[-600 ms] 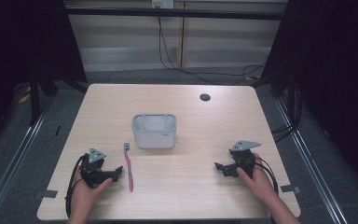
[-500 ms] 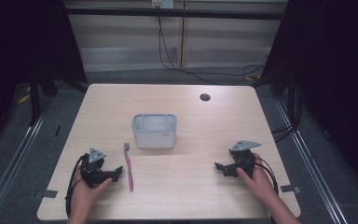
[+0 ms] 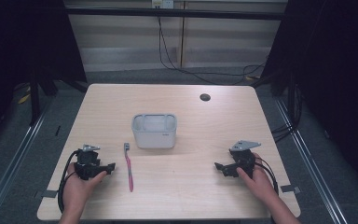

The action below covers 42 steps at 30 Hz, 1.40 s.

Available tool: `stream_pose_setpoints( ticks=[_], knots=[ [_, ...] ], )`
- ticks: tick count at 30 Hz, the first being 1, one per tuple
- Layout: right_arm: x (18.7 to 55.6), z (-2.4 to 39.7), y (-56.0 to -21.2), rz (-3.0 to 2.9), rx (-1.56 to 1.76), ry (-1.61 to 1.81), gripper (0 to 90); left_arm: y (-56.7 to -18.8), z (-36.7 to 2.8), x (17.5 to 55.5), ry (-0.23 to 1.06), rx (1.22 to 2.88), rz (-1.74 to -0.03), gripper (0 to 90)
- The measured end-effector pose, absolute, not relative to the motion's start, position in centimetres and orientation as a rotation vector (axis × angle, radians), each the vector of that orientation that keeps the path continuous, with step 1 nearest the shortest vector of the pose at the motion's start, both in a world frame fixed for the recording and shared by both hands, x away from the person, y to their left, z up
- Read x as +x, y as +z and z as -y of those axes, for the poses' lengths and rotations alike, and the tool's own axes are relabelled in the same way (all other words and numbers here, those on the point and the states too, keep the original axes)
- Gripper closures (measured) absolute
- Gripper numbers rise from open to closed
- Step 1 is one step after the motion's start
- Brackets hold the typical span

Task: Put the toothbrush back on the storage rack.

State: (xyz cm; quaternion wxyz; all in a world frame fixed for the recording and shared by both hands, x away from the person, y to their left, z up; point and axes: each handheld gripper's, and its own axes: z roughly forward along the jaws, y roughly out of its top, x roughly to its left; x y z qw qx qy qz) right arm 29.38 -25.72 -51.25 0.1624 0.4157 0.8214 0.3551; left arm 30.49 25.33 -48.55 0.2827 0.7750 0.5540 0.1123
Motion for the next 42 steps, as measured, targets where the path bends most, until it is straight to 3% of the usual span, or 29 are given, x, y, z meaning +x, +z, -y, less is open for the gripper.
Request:
stream_pose_setpoints(
  ticks=[11,26,42],
  knots=[
    [29.4,25.7,-51.2,-2.344,1.186,1.012,11.7,-47.0,-23.7,32.1,0.196,2.029,-1.475,41.3],
    [29.4,25.7,-51.3,-2.344,1.185,1.013,11.7,-46.0,-22.5,33.3,0.144,2.012,-1.500,39.8],
    [29.4,25.7,-51.3,-2.344,1.186,1.013,11.7,-45.9,-21.4,34.5,0.015,1.996,-1.626,51.2]
  ],
)
